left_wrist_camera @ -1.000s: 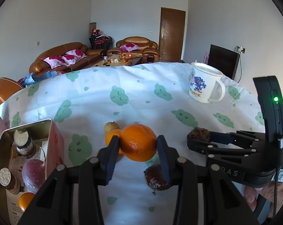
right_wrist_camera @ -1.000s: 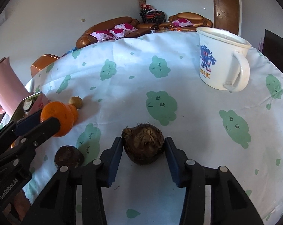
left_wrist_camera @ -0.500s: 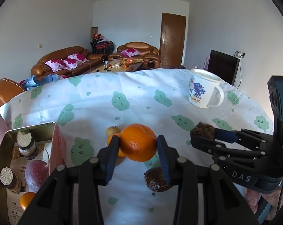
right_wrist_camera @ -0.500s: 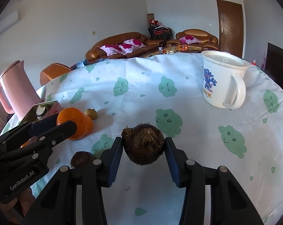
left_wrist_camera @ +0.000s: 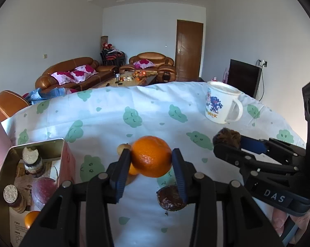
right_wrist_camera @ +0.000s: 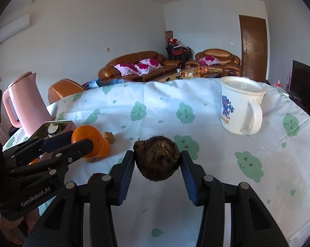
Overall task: Organize fruits
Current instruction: 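Lift the orange and taro ball and carry both over the tin box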
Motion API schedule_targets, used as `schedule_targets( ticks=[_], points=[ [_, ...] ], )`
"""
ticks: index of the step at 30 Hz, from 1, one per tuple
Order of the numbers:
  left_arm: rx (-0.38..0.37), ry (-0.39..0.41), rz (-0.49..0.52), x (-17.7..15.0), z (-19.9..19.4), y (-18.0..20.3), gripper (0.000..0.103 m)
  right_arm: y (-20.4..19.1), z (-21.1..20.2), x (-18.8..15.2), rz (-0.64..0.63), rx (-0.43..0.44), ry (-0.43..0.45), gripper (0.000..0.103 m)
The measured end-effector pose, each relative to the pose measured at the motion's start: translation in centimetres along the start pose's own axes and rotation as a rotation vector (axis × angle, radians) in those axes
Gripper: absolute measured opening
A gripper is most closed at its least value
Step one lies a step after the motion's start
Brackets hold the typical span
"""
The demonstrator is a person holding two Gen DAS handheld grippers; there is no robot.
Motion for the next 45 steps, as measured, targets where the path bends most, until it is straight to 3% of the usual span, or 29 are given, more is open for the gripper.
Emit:
schedule_targets(
  ticks=[25,39,45],
  points=[
    [0.009,0.088,-0.015,-0.1,-2.5,-0.3,0.042,-0.9,-2.6,-0.1,-0.041,-0.012,0.133,0.047],
    [-0.002,0.099,-0.018,-0.3,-3.6,-0.4,0.042,-1.5,-4.1,-0.3,-0.072,-0.043,0.210,0.047],
    [0.021,0.149,-0.017,-0.5,-5.0,-0.4,0.042,-1.9,-4.6,-0.6,-0.089,-0.048,0.233,0.047]
  ],
)
Point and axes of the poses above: each gripper's, at about its wrist camera, not at the fingertips, and z roughly the way its jaws point, y to its right, x to its top, the point moved 6 cm from there along z, roughly the way its jaws point, and after that the axes turned 15 degrees about -y, right-handed, at the moved point
